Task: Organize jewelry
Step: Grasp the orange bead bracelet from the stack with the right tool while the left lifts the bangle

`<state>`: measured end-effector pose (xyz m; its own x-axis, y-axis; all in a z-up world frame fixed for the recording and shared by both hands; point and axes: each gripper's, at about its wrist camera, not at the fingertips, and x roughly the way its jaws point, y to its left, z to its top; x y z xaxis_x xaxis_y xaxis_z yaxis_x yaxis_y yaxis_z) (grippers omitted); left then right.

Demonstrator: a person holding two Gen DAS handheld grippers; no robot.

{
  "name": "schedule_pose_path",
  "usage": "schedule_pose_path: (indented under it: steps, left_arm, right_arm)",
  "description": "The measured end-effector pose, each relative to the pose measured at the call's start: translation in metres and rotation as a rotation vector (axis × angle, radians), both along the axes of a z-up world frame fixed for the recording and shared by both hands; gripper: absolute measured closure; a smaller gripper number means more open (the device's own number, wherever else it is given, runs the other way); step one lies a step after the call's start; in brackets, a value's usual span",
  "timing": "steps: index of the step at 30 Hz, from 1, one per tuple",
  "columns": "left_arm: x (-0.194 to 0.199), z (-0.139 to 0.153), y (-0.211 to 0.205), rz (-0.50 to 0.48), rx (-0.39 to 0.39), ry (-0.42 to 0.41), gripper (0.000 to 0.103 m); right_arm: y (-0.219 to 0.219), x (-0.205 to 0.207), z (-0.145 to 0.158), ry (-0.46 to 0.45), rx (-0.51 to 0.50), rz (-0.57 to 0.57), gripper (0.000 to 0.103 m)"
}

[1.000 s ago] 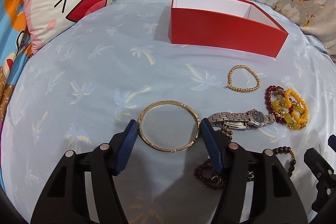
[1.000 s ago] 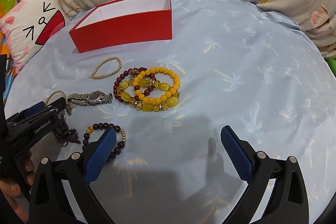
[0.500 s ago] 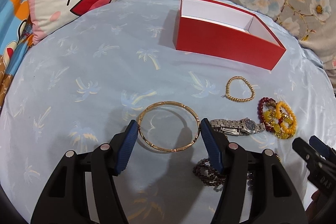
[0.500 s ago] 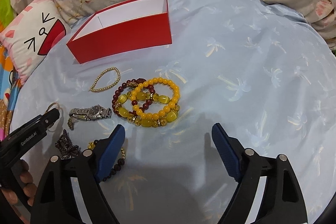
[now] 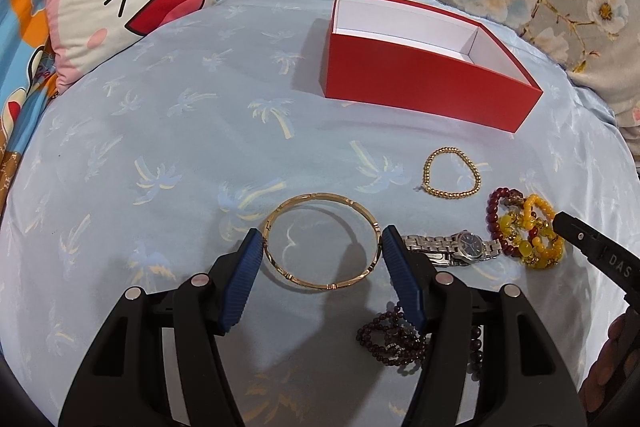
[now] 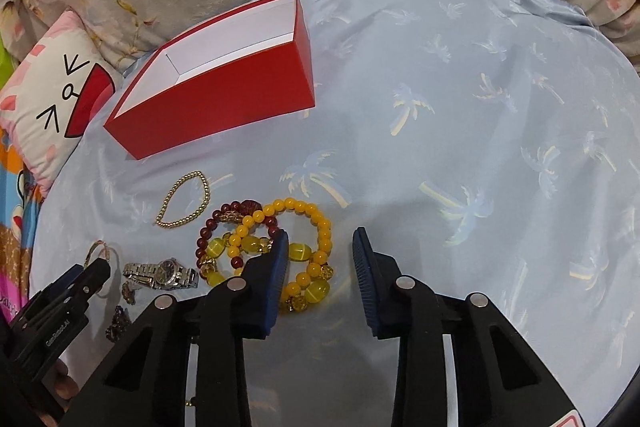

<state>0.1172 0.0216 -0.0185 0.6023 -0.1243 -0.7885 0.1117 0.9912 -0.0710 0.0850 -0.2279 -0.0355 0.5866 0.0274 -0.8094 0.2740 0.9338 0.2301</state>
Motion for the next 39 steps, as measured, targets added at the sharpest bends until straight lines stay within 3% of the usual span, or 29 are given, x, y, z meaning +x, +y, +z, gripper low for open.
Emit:
schedule_pose_path:
  steps: [4,8,12,15,21,25,32,39]
  left_arm:
    - [0.003,-0.004,-0.002,-0.004,0.002,0.011,0.044]
    - [0.006,-0.005,-0.004,-0.011,0.000,0.016,0.044]
    - [0.006,-0.005,-0.005,-0.014,0.000,0.018,0.044]
    - [0.006,-0.006,-0.005,-0.014,0.001,0.017,0.044]
    - [0.006,-0.008,-0.006,-0.014,-0.001,0.025,0.044]
    - [0.005,-0.006,-0.005,-0.013,0.000,0.021,0.044]
    - [-0.001,0.013,-0.006,-0.028,-0.008,-0.010,0.044]
    - [-0.001,0.048,-0.010,-0.073,-0.029,-0.055,0.044]
  right_arm:
    - [-0.001,0.003,-0.005,0.001,0.009,-0.001,0.078]
    - [0.003,0.006,-0.003,-0.007,-0.013,0.021,0.093]
    - [-0.001,0.006,-0.004,-0.004,-0.006,0.008,0.094]
    - [-0.010,0.008,-0.010,0.008,0.062,-0.008,0.094]
    - [0.001,0.011,-0.009,0.005,-0.025,0.013,0.095]
    - [0.001,0.008,-0.007,-0.002,-0.012,0.020,0.096]
    - [0.004,-0.002,0.024,-0.067,-0.014,0.041,0.096]
    - [0.012,-0.008,0.075,-0.167,-0.048,0.099,0.096]
